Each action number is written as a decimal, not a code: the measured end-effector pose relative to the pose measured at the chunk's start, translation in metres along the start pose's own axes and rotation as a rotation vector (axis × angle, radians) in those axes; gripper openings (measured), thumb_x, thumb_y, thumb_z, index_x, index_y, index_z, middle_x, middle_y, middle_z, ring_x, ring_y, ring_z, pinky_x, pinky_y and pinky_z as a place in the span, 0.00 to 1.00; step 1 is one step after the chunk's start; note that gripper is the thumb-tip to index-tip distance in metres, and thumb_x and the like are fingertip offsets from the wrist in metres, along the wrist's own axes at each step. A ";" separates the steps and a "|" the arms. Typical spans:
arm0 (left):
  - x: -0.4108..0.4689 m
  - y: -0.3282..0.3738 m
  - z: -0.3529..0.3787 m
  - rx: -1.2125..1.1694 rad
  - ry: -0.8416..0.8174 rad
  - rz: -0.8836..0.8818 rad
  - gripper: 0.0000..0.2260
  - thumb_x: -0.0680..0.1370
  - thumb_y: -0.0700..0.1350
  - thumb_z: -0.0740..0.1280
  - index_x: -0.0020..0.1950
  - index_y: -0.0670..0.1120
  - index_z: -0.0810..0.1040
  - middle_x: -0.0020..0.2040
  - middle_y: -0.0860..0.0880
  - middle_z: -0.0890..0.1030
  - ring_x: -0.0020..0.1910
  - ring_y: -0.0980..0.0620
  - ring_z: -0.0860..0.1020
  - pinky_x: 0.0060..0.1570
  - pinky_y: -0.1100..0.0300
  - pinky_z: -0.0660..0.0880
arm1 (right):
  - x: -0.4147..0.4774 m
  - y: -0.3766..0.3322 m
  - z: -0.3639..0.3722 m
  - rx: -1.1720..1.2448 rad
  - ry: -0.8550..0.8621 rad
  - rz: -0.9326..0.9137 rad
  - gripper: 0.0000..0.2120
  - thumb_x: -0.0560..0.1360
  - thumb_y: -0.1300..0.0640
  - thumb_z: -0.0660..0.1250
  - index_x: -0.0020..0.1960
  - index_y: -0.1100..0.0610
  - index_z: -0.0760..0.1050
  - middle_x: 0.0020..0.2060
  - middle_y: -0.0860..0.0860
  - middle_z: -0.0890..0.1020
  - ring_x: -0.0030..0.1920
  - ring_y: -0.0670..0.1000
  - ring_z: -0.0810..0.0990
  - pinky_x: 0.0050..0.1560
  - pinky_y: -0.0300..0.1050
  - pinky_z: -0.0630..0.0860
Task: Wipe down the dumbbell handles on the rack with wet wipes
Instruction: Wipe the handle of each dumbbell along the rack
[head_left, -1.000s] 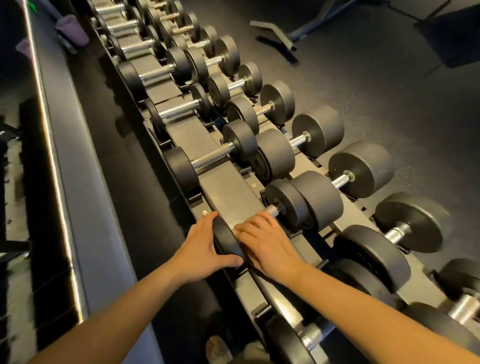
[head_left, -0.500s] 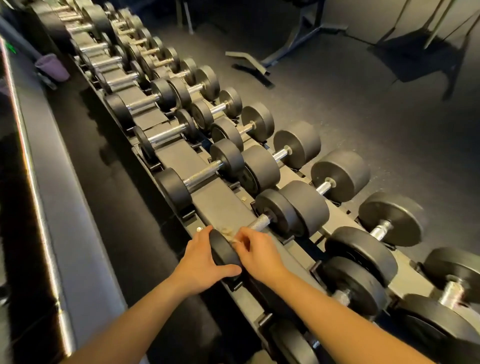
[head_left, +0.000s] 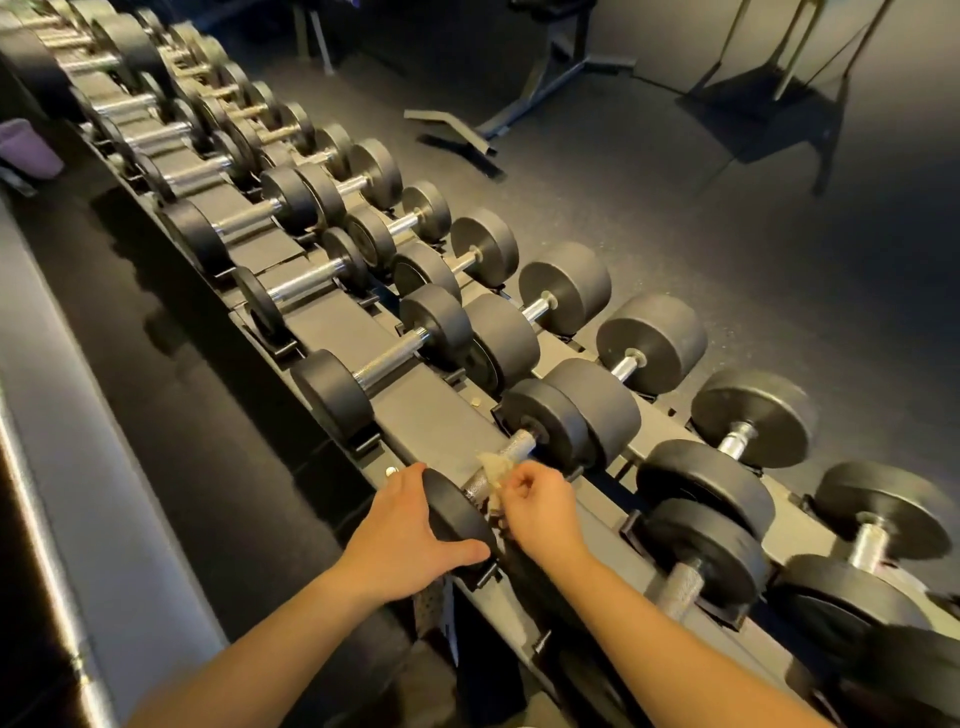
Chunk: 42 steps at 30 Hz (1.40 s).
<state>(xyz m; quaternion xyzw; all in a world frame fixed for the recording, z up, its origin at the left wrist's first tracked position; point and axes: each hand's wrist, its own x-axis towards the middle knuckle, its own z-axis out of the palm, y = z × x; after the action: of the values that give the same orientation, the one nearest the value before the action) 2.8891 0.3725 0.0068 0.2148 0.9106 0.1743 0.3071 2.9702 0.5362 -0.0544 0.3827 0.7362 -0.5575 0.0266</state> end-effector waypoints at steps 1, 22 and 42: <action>0.001 0.001 -0.003 0.035 -0.015 0.017 0.56 0.55 0.80 0.72 0.77 0.54 0.61 0.68 0.57 0.69 0.65 0.55 0.71 0.64 0.52 0.76 | 0.007 -0.001 -0.002 0.112 0.077 0.116 0.10 0.77 0.58 0.64 0.38 0.52 0.76 0.31 0.53 0.82 0.34 0.54 0.84 0.37 0.58 0.83; 0.113 0.007 -0.077 0.334 -0.725 0.361 0.35 0.60 0.81 0.68 0.51 0.53 0.74 0.48 0.52 0.81 0.49 0.51 0.79 0.51 0.52 0.77 | -0.014 -0.043 0.027 0.223 0.425 0.402 0.08 0.76 0.57 0.73 0.38 0.55 0.84 0.35 0.52 0.85 0.40 0.52 0.84 0.44 0.51 0.83; 0.131 0.003 -0.067 0.292 -0.850 0.358 0.39 0.56 0.82 0.68 0.51 0.54 0.73 0.48 0.52 0.81 0.47 0.52 0.78 0.53 0.51 0.78 | 0.033 -0.044 0.008 0.966 0.447 0.723 0.12 0.81 0.58 0.69 0.62 0.61 0.76 0.46 0.58 0.87 0.46 0.56 0.87 0.43 0.53 0.84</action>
<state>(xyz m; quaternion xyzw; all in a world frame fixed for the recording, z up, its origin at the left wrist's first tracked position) 2.7530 0.4282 -0.0048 0.4614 0.6680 -0.0083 0.5838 2.9179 0.5431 -0.0376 0.6827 0.2147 -0.6887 -0.1166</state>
